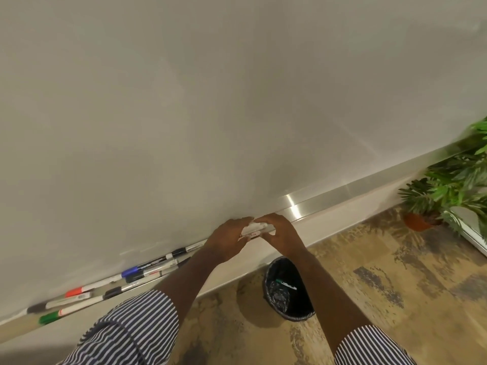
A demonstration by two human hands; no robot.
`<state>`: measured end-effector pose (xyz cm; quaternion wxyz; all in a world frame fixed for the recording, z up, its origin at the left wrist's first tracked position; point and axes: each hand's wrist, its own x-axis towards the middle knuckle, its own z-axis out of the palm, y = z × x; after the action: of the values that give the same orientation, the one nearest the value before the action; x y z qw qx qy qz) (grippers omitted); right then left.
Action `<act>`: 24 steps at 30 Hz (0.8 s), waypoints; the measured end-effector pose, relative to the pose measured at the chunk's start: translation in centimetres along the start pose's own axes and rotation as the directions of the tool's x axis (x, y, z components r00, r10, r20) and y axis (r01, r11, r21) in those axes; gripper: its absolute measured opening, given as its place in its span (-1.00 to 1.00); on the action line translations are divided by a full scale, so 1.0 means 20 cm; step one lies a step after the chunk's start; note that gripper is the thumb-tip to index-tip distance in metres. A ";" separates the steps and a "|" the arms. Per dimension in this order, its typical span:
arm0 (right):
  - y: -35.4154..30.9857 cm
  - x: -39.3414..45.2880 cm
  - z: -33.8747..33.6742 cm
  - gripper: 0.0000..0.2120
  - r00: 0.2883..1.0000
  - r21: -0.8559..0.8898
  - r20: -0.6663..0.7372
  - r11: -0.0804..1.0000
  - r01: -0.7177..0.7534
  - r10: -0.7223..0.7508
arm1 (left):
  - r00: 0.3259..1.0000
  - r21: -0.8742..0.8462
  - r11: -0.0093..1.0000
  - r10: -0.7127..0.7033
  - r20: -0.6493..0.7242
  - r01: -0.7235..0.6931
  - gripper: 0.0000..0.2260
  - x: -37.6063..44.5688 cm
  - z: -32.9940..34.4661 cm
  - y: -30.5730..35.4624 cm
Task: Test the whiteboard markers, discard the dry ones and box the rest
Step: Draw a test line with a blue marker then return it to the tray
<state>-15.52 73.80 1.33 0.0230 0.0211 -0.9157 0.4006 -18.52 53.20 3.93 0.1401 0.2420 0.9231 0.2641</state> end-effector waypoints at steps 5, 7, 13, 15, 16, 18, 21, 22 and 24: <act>-0.03 0.03 0.12 -0.65 0.984 -0.171 0.177 0.985 0.018 0.012 | 0.999 0.184 0.983 0.007 0.032 -0.013 -0.60 -0.05 0.01 -0.12; -0.02 0.04 0.16 -0.64 0.971 -0.265 0.238 0.964 0.038 0.027 | 0.998 0.238 0.970 0.022 0.066 -0.037 -0.58 -0.07 0.02 -0.15; -0.04 0.08 0.23 -0.58 0.959 -0.468 0.279 0.864 0.188 -0.058 | 0.994 0.281 0.954 0.090 0.061 -0.103 -0.54 -0.08 0.05 -0.19; -0.05 0.10 0.24 -0.60 0.952 -0.540 0.293 0.806 0.243 -0.090 | 0.992 0.289 0.950 0.096 0.077 -0.115 -0.52 -0.07 0.06 -0.20; -0.05 0.11 0.24 -0.62 0.951 -0.566 0.297 0.786 0.248 -0.087 | 0.992 0.293 0.950 0.089 0.085 -0.110 -0.52 -0.06 0.07 -0.20; -0.04 0.13 0.22 -0.66 0.950 -0.588 0.306 0.772 0.242 -0.065 | 0.993 0.292 0.951 0.082 0.083 -0.103 -0.52 -0.05 0.07 -0.21; -0.02 0.16 0.21 -0.71 0.943 -0.567 0.324 0.783 0.256 -0.074 | 0.994 0.266 0.960 0.074 0.077 -0.092 -0.55 -0.04 0.06 -0.20; -0.02 0.16 0.20 -0.72 0.937 -0.550 0.339 0.791 0.268 -0.082 | 0.996 0.235 0.969 0.061 0.069 -0.075 -0.56 -0.03 0.06 -0.19; -0.02 0.17 0.18 -0.75 0.931 -0.505 0.346 0.814 0.286 -0.112 | 0.999 0.138 0.990 0.020 0.039 -0.025 -0.61 -0.03 0.05 -0.19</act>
<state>-18.97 70.85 -0.69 -0.0691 0.1711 -0.9767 0.1095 -19.03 50.58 1.03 0.1372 0.2663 0.9336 0.1965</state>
